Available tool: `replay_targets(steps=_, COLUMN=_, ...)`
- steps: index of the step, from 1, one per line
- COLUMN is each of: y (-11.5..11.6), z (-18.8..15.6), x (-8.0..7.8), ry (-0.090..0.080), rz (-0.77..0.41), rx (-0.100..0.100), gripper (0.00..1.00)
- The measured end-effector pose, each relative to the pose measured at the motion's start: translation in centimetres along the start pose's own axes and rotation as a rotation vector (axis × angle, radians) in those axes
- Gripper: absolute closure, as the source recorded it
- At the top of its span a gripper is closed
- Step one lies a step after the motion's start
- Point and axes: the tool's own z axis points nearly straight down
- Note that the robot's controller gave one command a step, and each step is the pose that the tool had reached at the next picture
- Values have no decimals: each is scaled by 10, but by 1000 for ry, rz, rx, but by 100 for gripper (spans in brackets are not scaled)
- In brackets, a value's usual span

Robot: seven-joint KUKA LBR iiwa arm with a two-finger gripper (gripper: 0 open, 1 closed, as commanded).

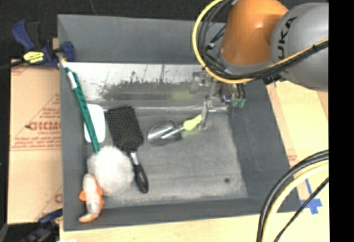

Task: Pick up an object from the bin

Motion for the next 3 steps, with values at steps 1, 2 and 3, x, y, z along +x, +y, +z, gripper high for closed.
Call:
replay_targets(steps=1, y=-7, z=134, x=0, ry=5, rz=-64, rx=1, gripper=0)
replay_targets(steps=2, y=-5, z=64, x=-2, ry=-16, rz=-83, rx=4, gripper=0)
replay_targets(steps=3, y=-5, z=100, x=-10, ry=2, rz=-316, rx=2, gripper=0)
